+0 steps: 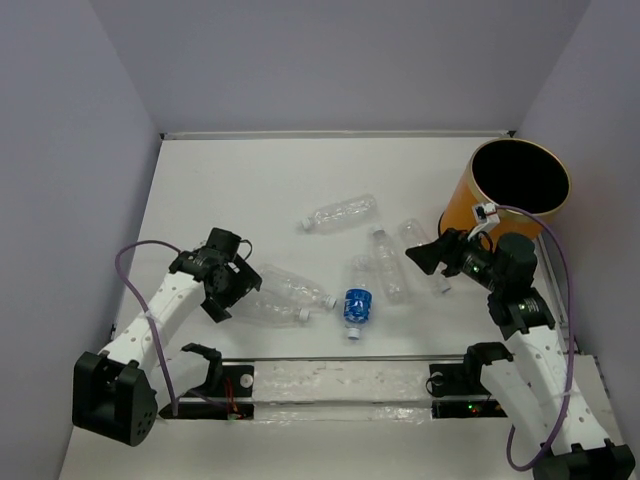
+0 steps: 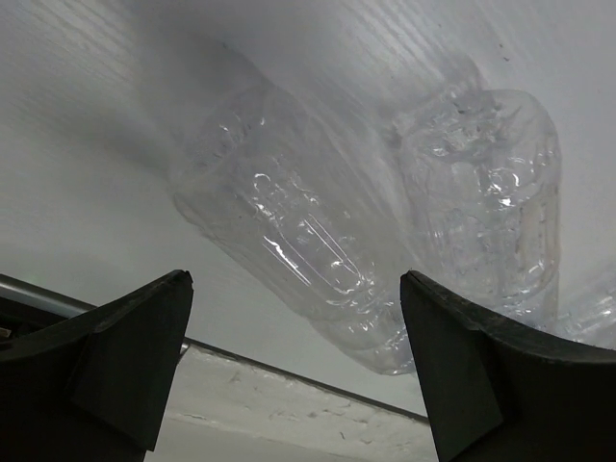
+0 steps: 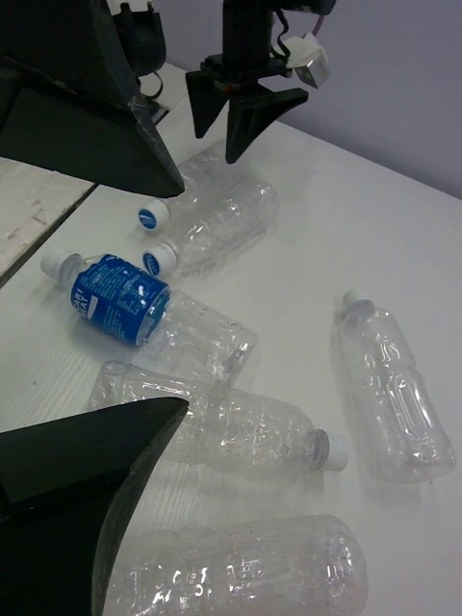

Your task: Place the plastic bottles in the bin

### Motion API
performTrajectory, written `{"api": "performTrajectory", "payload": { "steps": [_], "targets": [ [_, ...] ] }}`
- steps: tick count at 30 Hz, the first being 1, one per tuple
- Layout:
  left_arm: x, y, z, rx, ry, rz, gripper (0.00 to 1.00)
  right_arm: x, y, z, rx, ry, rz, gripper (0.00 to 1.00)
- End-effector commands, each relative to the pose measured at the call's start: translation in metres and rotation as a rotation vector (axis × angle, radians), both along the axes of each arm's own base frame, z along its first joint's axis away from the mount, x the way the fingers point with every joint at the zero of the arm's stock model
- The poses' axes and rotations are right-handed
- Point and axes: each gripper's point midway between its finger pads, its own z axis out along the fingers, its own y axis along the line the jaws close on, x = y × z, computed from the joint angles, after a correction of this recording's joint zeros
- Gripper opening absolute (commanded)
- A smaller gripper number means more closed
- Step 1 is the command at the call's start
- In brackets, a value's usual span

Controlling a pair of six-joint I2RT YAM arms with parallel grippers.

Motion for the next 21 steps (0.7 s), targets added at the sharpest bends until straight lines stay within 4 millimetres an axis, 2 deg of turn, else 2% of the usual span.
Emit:
{"api": "performTrajectory", "payload": {
  "steps": [1, 6, 16, 20, 21],
  "targets": [
    [0.003, -0.001, -0.016, -0.004, -0.011, 0.021, 0.99, 0.005, 0.003, 0.007, -0.002, -0.054, 0.014, 0.90],
    [0.014, 0.002, -0.016, 0.029, -0.048, 0.021, 0.97, 0.011, 0.003, 0.005, -0.006, -0.048, 0.004, 0.90],
    [0.020, 0.003, -0.027, 0.119, 0.005, -0.010, 0.93, 0.020, 0.004, 0.000, -0.014, -0.024, -0.003, 0.91],
    [0.024, 0.001, -0.029, 0.125, 0.003, -0.014, 0.87, 0.021, 0.003, -0.001, -0.017, -0.022, -0.007, 0.91],
    [0.027, 0.000, -0.030, 0.124, -0.006, -0.016, 0.82, 0.020, 0.003, -0.001, -0.019, -0.025, -0.006, 0.91]
  ]
}}
